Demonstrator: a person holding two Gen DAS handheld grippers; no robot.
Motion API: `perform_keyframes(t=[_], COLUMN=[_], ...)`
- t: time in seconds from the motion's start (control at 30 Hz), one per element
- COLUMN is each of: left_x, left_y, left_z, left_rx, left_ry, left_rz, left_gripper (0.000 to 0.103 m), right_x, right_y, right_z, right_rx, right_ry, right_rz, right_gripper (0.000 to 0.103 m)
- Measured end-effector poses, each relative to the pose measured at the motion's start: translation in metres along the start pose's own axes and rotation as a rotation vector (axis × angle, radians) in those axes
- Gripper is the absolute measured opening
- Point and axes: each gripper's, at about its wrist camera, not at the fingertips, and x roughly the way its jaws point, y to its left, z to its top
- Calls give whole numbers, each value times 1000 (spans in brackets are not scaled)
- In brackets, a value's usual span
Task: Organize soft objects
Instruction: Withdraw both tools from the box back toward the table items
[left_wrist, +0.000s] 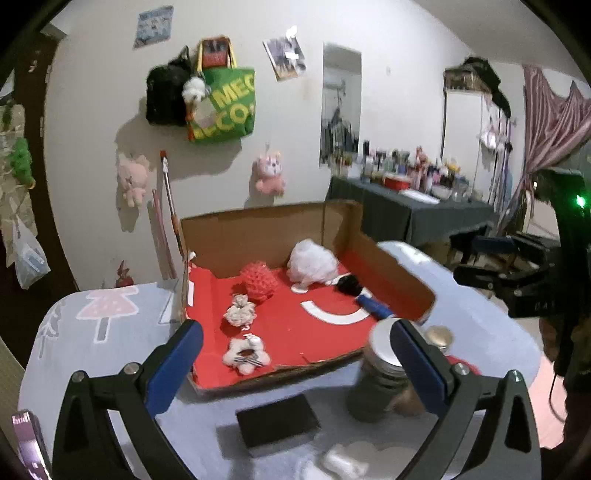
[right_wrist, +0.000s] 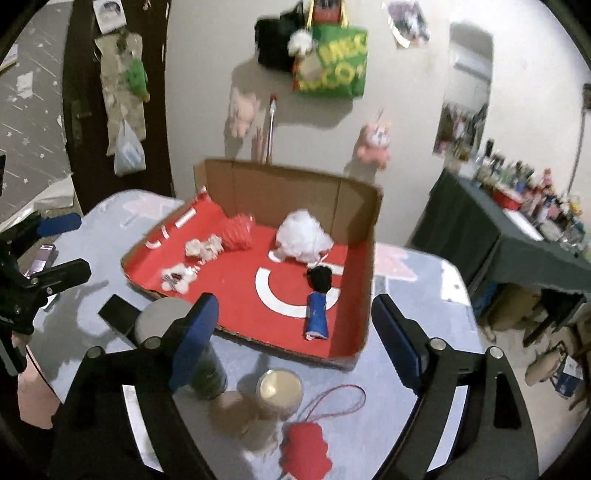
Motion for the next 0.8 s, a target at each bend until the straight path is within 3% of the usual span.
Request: perform_keyframes(t=[0.13,0.33,0.53,0.8], left_x=[-28,-48,-35,0], left_y=[-18,-39,-48,-54], left_z=[-14,-41,-76,-118], left_rx=[-7,-25,-62,-81], left_ry=[-76,-129,-78,67], left_rz=[19,58,75,67], left_gripper=[103,103,103,103], right_x=[-37,-67,-62,-28], right_y=[12,21,20,13], right_z=[-19,-55,-94,-137], right_rx=[6,64,115,143], right_ry=[-86,-160,-152,-43], right_rz=[-23,-55,-104,-111], right_gripper=[89,89,92,92])
